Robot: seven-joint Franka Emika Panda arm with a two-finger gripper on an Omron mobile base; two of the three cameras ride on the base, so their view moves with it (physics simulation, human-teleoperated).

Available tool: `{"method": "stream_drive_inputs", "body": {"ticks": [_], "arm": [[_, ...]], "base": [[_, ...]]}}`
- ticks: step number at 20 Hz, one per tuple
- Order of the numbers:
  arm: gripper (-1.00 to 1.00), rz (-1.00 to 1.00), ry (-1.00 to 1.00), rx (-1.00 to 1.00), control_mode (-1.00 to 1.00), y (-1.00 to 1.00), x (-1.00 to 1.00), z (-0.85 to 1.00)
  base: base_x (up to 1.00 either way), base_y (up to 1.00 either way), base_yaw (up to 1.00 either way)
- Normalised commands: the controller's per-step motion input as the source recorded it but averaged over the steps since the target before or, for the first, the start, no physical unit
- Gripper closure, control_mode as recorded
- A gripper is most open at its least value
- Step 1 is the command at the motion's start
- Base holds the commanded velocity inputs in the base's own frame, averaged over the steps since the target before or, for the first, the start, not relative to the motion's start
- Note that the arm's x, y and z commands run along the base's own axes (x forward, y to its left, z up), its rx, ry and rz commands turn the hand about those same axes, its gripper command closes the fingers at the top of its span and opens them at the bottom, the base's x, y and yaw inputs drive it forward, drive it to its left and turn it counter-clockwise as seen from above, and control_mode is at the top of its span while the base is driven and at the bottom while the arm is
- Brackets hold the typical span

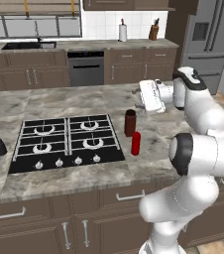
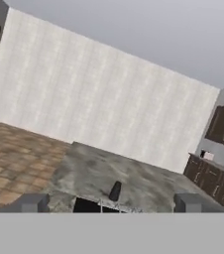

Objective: Collect the paprika, ketchup, and shaker from the cabinet and place them next to the stove.

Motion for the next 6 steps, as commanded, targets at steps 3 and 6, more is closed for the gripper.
{"method": "stream_drive_inputs", "body": {"ticks": [3,6], "arm": [[-1.0,-0.01,-0.28,-0.12,-1.0,0.26,-1.0,0.09],[-1.0,0.0,-0.3,-0.12,-1.0,0.27,-1.0,0.11]], "base": [[0.0,0.0,0.0],[0.0,0.0,0.0]]}}
